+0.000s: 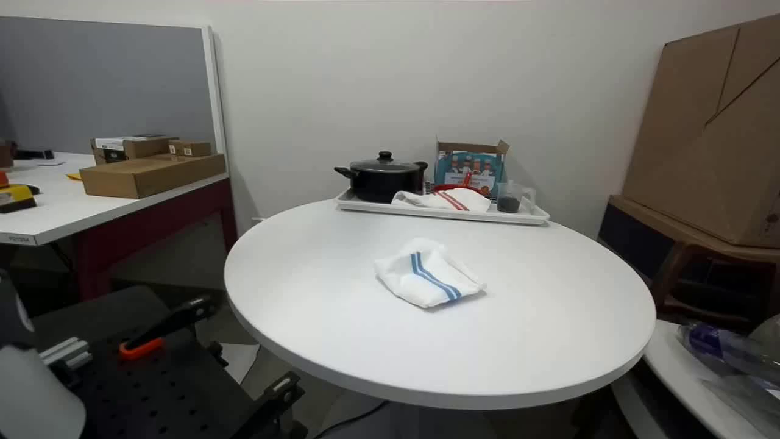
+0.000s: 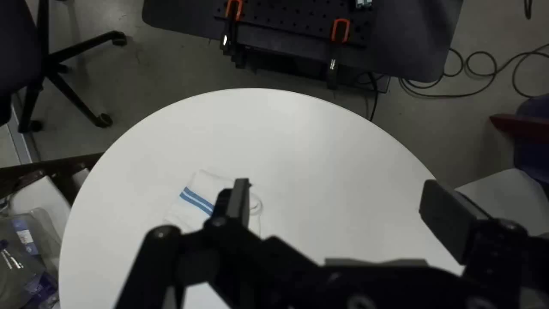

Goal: Use the cloth to wipe the table

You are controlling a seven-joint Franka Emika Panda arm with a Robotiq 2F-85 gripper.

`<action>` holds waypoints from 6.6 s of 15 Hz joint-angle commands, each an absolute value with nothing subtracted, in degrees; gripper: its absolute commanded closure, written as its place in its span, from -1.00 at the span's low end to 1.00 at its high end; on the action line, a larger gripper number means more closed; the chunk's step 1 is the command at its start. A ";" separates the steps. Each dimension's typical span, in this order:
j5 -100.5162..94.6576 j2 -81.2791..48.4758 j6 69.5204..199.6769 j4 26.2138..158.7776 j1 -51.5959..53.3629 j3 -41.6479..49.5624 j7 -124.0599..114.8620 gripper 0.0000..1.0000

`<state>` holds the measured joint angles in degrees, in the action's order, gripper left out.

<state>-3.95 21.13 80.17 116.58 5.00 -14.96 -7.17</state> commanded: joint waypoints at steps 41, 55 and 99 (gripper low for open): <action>-3.93 -20.73 142.26 124.28 -1.69 3.38 -2.14 -1.00; -4.47 -32.84 139.61 116.28 0.99 4.34 -7.72 -0.49; -20.20 -32.51 138.27 118.83 21.26 -2.33 -7.31 0.95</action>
<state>-18.06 -29.51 140.20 121.83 22.41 -4.63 -4.97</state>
